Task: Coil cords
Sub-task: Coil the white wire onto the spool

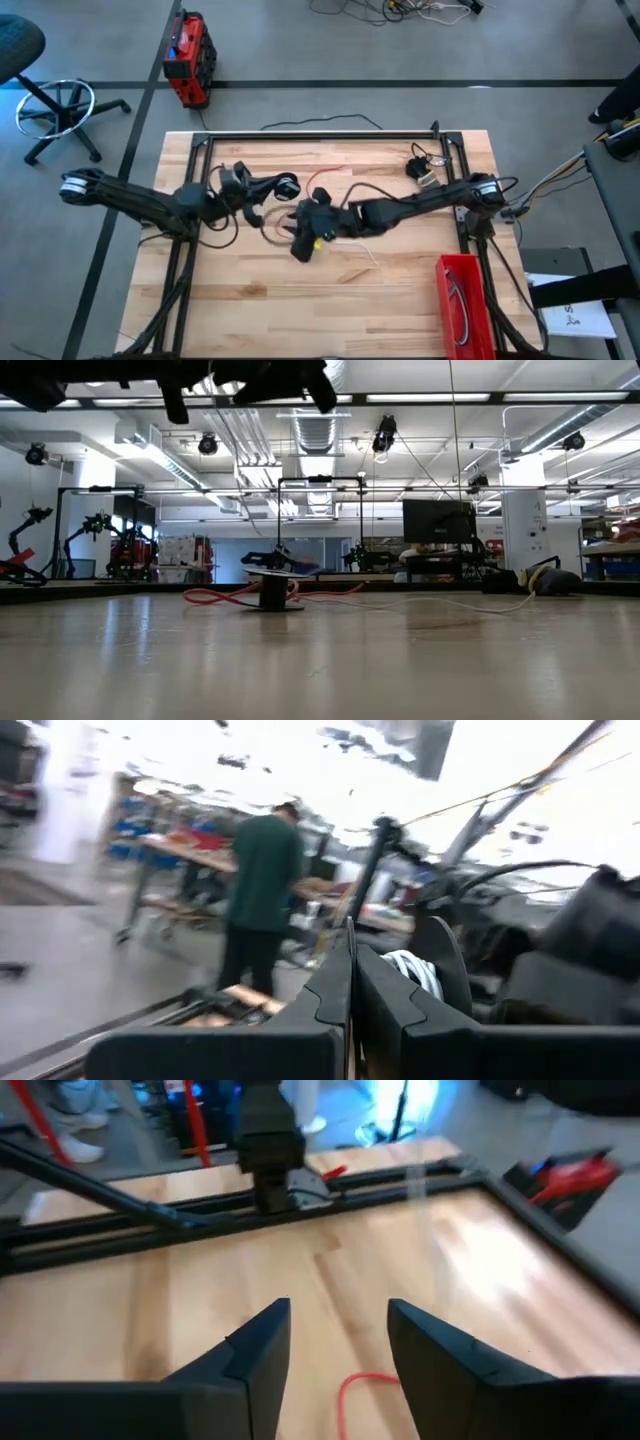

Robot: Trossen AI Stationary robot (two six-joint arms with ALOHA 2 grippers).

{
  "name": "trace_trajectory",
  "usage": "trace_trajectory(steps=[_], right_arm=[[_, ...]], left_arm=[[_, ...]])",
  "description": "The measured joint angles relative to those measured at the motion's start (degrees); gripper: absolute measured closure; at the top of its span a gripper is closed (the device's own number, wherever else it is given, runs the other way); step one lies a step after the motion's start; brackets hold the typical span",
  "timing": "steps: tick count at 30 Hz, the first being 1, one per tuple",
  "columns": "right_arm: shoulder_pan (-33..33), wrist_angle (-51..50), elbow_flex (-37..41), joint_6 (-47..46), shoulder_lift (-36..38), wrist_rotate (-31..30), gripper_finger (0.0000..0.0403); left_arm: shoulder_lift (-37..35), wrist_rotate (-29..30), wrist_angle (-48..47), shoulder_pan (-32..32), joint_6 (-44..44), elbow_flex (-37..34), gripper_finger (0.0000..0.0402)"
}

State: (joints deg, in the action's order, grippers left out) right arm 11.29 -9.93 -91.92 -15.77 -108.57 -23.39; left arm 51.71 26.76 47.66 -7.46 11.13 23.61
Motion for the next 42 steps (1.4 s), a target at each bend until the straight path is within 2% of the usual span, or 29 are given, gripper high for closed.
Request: trace_trajectory(steps=[3, 10, 13, 17, 22, 26, 29, 33, 35, 42], right_arm=[[1.35, 2.0, 0.0, 4.53, -0.59, -4.46, 0.0239], [1.42, 10.23, 0.0, 12.49, -4.5, -6.76, 0.0252], [1.2, 12.23, -0.02, 13.74, -5.89, -11.93, 0.0257], [0.81, 15.21, -0.17, 15.06, -7.34, -12.2, 0.0258], [-0.05, 14.99, -0.2, 11.07, -9.12, -14.06, 0.026], [-1.15, 15.42, -0.2, 8.51, -9.93, -14.35, 0.0279], [-1.64, 15.28, -0.2, 6.55, -10.62, -14.08, 0.0308], [-2.24, 13.93, -0.2, 2.54, -10.95, -13.71, 0.0376], [-2.44, 12.91, -0.2, 1.26, -10.86, -13.8, 0.0395], [-2.41, 3.17, -0.2, -2.85, -5.39, -13.71, 0.04]], left_arm=[[-2.33, -4.2, 0.22, -0.03, -0.04, -0.01, 0.0401], [-5.4, -12.09, 1.07, -0.06, 1.05, -0.01, 0.0401], [-6.16, -12.86, 1.21, -0.3, 1.84, -0.1, 0.0401], [-6.56, -13.34, 1.21, -0.37, 1.87, -0.19, 0.0401], [-7.15, -14.05, 1.22, -0.37, 2.17, -0.19, 0.0401], [-7.66, -14.07, 1.17, -0.37, 2.3, -0.19, 0.0401], [-8.12, -14.12, 1.33, -0.37, 2.5, -0.19, 0.0401], [-8.84, -14.27, 1.24, -0.37, 2.5, -0.19, 0.0401], [-9.38, -14.32, 1.08, -0.37, 2.5, -0.19, 0.0401], [-12.84, -18.28, -2.26, -0.37, 2.0, -1.22, 0.0401]])
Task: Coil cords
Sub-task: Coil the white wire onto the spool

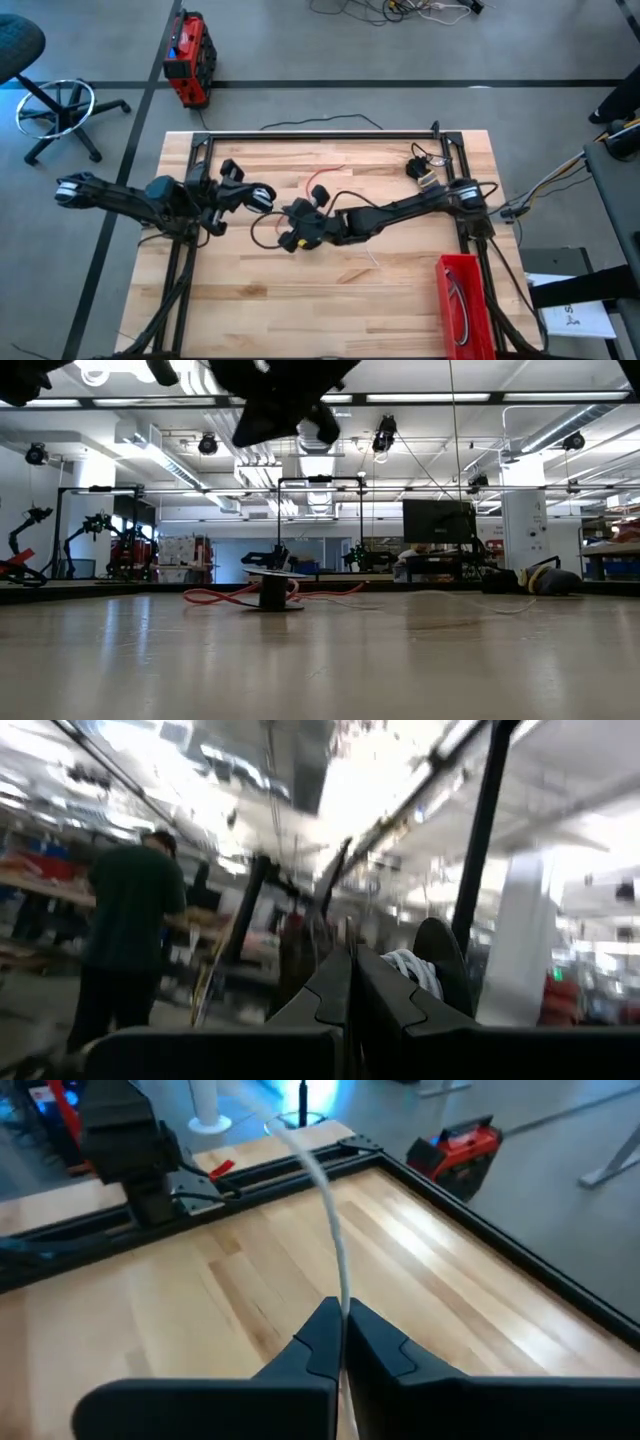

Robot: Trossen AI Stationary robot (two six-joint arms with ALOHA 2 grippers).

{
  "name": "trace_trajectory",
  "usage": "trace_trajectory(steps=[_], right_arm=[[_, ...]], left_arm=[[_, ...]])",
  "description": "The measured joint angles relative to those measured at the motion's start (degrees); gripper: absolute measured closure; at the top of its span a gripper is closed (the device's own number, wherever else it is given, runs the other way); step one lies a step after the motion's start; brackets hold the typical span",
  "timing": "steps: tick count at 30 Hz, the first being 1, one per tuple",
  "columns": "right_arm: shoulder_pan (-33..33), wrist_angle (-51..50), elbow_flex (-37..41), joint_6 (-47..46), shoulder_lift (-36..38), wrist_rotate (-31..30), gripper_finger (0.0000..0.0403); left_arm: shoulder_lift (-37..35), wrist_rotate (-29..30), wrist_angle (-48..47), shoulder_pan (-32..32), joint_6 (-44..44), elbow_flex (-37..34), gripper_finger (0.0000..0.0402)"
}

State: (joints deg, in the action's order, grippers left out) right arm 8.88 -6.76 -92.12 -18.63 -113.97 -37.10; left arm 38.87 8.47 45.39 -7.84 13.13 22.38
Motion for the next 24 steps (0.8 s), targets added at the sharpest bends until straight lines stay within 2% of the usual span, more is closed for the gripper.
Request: trace_trajectory(steps=[5, 10, 12, 21, 24], right_arm=[[0.07, -12.82, 0.0, -6.15, 7.8, 4.86, 0.0401], [0.28, -23.19, -0.04, -12.37, 14.19, 10.69, 0.0402], [0.42, -22.96, -0.04, -13.71, 15.74, 13.31, 0.0402], [0.26, -14.66, -0.04, -14.78, 17.24, 13.72, 0.0403], [0.07, -11.23, -0.04, -14.82, 17.24, 13.62, 0.0403]], left_arm=[[-3.62, -2.52, -13.2, 0.0, -2.6, -0.56, 0.0401], [-5.38, -0.03, -22.74, 0.0, -3.71, -0.71, 0.0401], [-5.63, 0.78, -23.56, 0.01, -4.31, -0.9, 0.0401], [0.01, 1.63, -23.83, 0.0, -4.56, -1.96, 0.0401], [3.58, 5.52, -23.85, 0.0, -3.53, -1.98, 0.0401]])
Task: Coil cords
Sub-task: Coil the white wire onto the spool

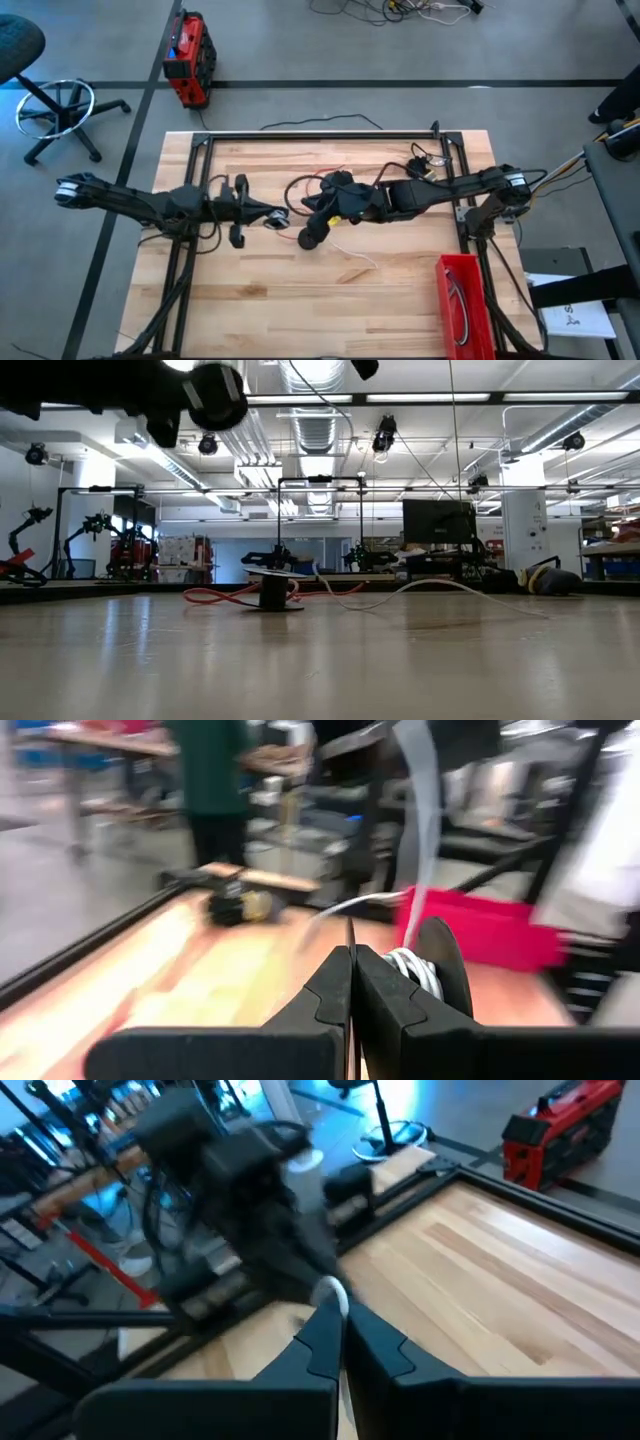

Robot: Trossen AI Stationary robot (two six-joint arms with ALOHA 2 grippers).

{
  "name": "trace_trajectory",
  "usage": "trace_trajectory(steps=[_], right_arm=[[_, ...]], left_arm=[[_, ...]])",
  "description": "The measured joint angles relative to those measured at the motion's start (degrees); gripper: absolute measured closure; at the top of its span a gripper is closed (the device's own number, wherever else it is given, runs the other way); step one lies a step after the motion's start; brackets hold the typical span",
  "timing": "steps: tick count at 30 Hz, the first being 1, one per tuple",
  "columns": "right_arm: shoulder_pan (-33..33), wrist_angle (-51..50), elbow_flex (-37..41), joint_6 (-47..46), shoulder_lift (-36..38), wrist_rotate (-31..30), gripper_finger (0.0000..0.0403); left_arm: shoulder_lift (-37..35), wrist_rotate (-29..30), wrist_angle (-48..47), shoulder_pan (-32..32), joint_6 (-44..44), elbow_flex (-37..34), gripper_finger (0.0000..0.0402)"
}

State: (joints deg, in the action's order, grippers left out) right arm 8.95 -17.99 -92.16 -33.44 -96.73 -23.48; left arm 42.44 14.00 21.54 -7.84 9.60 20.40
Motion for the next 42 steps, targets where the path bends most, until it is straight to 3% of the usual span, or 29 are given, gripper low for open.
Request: trace_trajectory(steps=[6, 15, 22, 35, 42], right_arm=[[-0.23, 4.2, -0.05, -0.2, -2.25, -0.2, 0.0403], [-2.12, 10.13, -0.09, -2.96, -8.3, -0.51, 0.0403], [-2.07, 11.23, -0.11, -3.05, -11.15, -0.04, 0.0403], [-1.16, 8.73, -0.11, -6.46, -16.36, 3.28, 0.0403], [-1.19, 5.85, -0.23, -3.64, -16.04, 2.26, 0.0399]], left_arm=[[7.2, 11.03, 2.28, 0.02, 1.64, 0.04, 0.0401], [16.45, 18.47, 12.17, 0.09, 5.11, 0.11, 0.0401], [18.7, 24.38, 17.64, 0.88, 9.42, 0.11, 0.0401], [15.49, 23.75, 25.62, 4.09, 12.26, 0.12, 0.0402], [8.61, 14.64, 24.99, 4.09, 10.97, -0.05, 0.0401]])
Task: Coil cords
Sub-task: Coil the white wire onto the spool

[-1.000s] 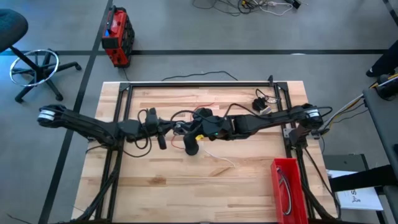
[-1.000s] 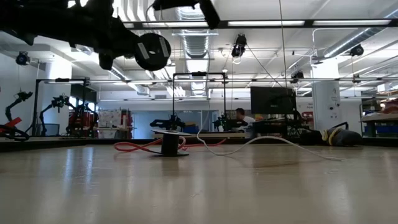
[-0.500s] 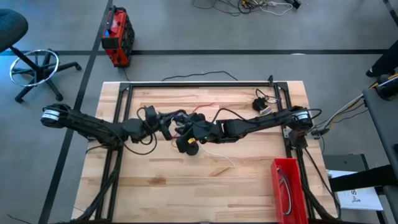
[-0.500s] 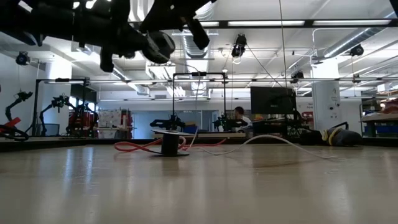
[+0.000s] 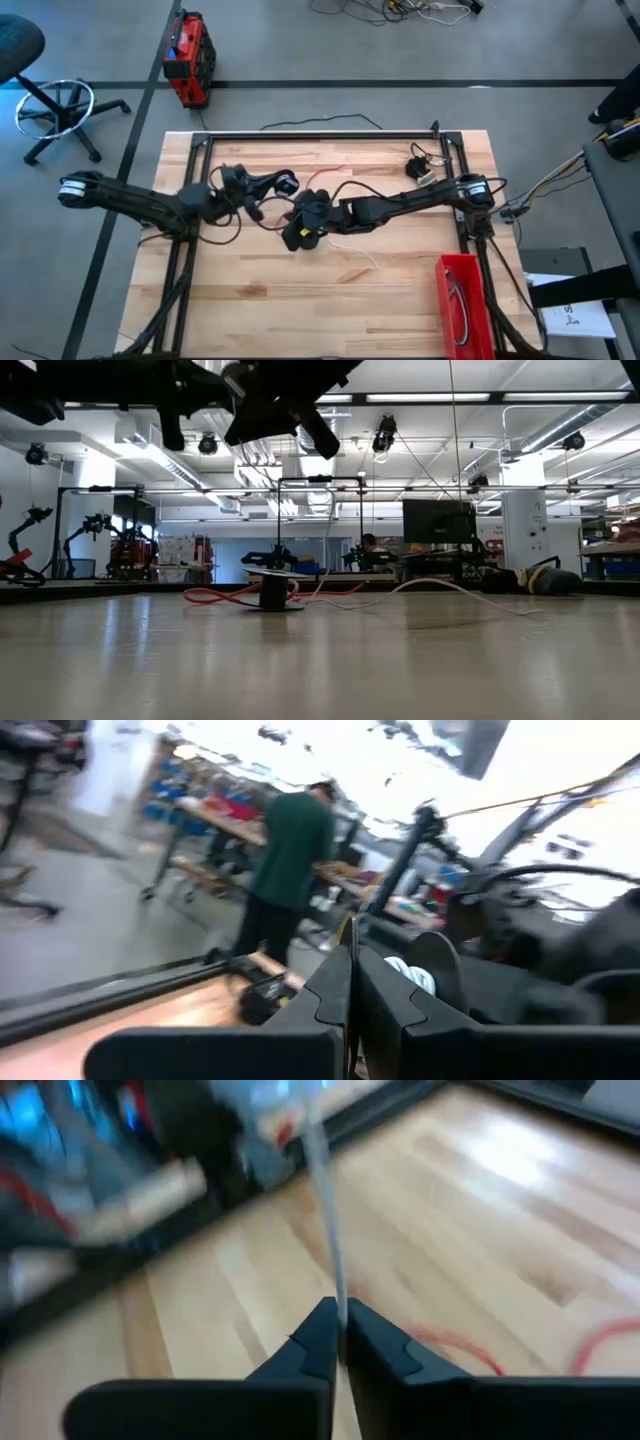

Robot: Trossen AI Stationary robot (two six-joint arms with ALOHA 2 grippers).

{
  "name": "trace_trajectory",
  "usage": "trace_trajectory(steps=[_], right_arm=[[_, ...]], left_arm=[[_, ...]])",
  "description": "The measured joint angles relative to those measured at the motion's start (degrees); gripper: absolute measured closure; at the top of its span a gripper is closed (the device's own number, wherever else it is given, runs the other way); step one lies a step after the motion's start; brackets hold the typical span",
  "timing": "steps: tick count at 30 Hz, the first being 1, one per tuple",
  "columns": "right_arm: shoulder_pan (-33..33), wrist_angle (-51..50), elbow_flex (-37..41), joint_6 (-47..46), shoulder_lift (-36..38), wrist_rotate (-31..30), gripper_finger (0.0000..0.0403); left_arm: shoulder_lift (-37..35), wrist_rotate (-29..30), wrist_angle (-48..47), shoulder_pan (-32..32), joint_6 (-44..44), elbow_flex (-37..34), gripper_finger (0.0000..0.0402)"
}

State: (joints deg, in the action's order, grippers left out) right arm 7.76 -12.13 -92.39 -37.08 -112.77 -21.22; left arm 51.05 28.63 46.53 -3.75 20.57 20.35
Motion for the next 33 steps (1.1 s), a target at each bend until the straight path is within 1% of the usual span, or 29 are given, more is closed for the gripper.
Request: trace_trajectory(steps=[3, 7, 9, 12, 17, 22, 26, 33], right_arm=[[0.39, -1.87, 0.21, 4.64, 0.26, 0.28, 0.0378], [1.76, -0.69, 0.42, 14.75, 0.23, 0.47, 0.0333], [2.26, 3.76, 0.92, 17.98, 0.48, 0.34, 0.0309], [2.99, 11.27, 1.64, 23.79, -0.45, 0.07, 0.0276], [3.73, 27.02, 1.65, 33.13, -2.27, -2.33, 0.0243], [3.3, 34.67, 1.72, 38.1, -3.59, -7.69, 0.024], [3.12, 39.18, 1.69, 41.1, -3.39, -7.93, 0.025], [3.14, 40.43, 1.69, 43.73, -3.39, -6.86, 0.0269]], left_arm=[[-3.69, -4.16, 1.89, 0.14, -1.69, 0.08, 0.0401], [-9.17, -11.75, 2.05, 0.05, -5.01, 0.21, 0.0401], [-11.57, -14.65, 0.99, 0.07, -6.49, 0.05, 0.0401], [-14.63, -16.17, 1.56, 0.07, -7.16, 0.14, 0.0401], [-16.79, -19.83, 0.85, 0.07, -7.53, 0.13, 0.0401], [-17.3, -21.64, 0.56, 0.07, -7.19, 0.12, 0.0401], [-16.86, -21.78, 0.43, 0.07, -7.12, -0.21, 0.0401], [-15.27, -21.78, 0.02, 0.07, -7.42, -0.27, 0.0401]])
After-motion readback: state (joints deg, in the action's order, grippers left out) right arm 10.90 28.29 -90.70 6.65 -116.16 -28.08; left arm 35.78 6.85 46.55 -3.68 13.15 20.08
